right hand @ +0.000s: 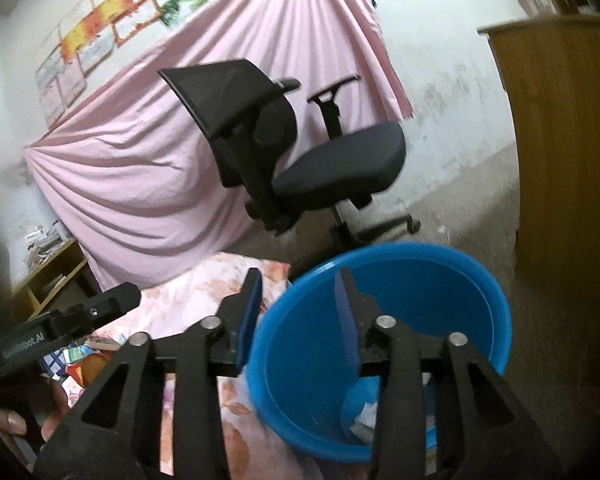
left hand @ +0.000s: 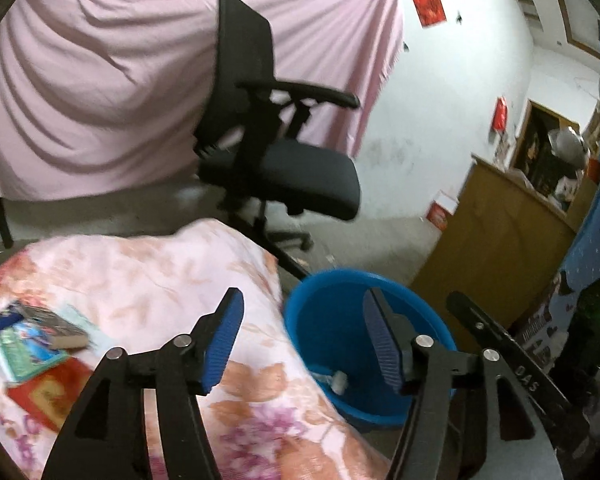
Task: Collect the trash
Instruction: 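Move both tools back over the bed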
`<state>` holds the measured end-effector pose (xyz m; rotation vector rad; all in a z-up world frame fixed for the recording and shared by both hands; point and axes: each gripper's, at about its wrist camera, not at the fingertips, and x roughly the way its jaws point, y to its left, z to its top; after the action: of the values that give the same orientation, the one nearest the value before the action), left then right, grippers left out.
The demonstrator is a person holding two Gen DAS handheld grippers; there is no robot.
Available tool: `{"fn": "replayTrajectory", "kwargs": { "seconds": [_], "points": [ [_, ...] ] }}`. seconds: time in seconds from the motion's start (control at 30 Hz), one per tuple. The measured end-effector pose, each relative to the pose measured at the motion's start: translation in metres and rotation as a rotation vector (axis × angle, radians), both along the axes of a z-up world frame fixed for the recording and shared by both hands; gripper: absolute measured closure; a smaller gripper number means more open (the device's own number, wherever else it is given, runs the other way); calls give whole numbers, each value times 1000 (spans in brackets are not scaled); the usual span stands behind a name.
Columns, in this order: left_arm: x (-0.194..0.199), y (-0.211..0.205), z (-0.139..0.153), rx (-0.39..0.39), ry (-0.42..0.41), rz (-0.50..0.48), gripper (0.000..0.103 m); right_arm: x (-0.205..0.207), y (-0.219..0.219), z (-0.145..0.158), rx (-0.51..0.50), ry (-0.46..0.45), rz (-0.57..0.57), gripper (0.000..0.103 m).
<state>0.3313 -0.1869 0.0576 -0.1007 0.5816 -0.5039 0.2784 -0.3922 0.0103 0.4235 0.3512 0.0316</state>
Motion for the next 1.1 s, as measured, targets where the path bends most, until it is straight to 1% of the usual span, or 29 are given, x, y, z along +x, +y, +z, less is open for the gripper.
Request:
{"fn": "replayTrajectory", "kwargs": {
  "seconds": [0.03, 0.07, 0.1, 0.13, 0.2, 0.23, 0.3, 0.4, 0.5, 0.67, 0.8, 0.93, 1.1],
  "points": [
    [-2, 6, 3, -8, -12, 16, 39, -1, 2, 3, -3, -11, 3, 28],
    [-4, 13, 5, -20, -26, 35, 35, -2, 5, 6, -7, -25, 5, 24],
    [-8, 23, 9, -36, -45, 60, 21, -4, 8, 10, -12, -42, 8, 18],
    [-13, 33, 11, -52, -70, 87, 12, -6, 12, 14, -17, -61, 13, 15],
    [-24, 53, 17, -77, -131, 153, 6, -10, 24, 22, -36, -101, 27, 3],
    [-27, 61, 18, -80, -151, 176, 5, -12, 28, 26, -43, -114, 32, 0],
    [-35, 77, 21, -78, -181, 221, 3, -15, 41, 33, -63, -151, 54, 0],
    [-47, 102, 23, -75, -225, 304, 2, -17, 57, 41, -83, -185, 83, 0],
    [-59, 126, 21, -68, -253, 367, 2, -21, 77, 50, -116, -228, 116, 0],
    [-72, 158, 15, -36, -270, 451, 2, -25, 102, 58, -148, -263, 158, 0],
    [-78, 178, 5, 0, -257, 495, 2, -19, 123, 62, -162, -262, 198, 0],
    [-83, 196, -8, 13, -220, 513, 2, -12, 141, 58, -178, -238, 238, 0],
    [-85, 206, -27, 38, -151, 495, 2, 1, 165, 49, -203, -164, 302, 0]
  ]
}}
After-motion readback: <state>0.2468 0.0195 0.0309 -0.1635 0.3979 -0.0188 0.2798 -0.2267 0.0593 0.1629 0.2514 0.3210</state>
